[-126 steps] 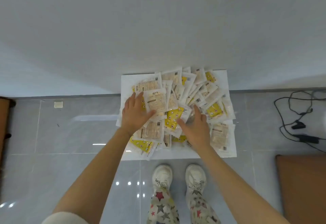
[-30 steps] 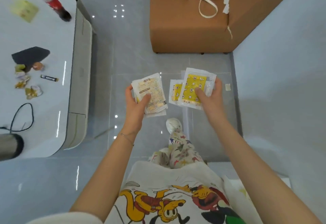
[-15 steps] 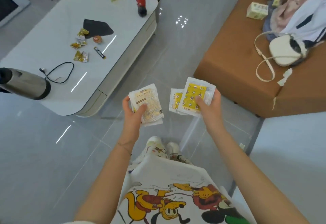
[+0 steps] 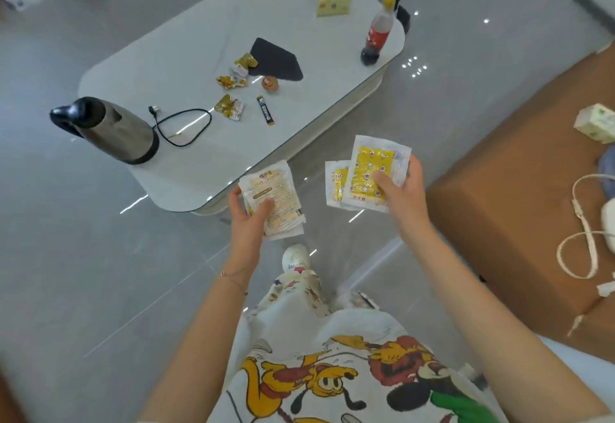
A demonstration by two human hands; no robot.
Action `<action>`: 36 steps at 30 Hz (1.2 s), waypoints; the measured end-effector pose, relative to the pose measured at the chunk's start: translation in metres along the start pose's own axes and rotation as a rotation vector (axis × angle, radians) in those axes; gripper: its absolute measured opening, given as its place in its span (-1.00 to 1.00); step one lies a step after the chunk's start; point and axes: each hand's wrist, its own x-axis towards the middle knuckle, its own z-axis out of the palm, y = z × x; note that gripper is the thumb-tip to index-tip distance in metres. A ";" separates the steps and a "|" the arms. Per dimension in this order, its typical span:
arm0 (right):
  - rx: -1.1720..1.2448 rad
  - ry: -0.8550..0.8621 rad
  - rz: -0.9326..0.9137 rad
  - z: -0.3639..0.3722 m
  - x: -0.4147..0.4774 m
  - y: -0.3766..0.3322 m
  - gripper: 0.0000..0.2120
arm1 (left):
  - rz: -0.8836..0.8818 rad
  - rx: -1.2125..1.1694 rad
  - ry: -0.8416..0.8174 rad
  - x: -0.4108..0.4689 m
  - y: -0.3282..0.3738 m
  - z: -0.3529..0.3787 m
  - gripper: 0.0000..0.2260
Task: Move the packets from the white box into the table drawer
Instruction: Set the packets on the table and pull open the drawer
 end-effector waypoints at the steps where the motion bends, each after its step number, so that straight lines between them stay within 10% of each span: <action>1: -0.008 -0.009 0.000 0.010 0.012 -0.005 -0.52 | 0.000 -0.008 0.020 0.012 0.006 -0.002 -0.57; 21: -0.218 -0.302 0.144 0.138 0.241 -0.026 -0.59 | -0.134 -0.226 0.433 0.179 0.036 0.028 -0.66; 36: -0.391 -0.257 0.111 0.244 0.469 0.167 -0.51 | -0.124 -0.208 0.590 0.409 -0.120 0.034 -0.66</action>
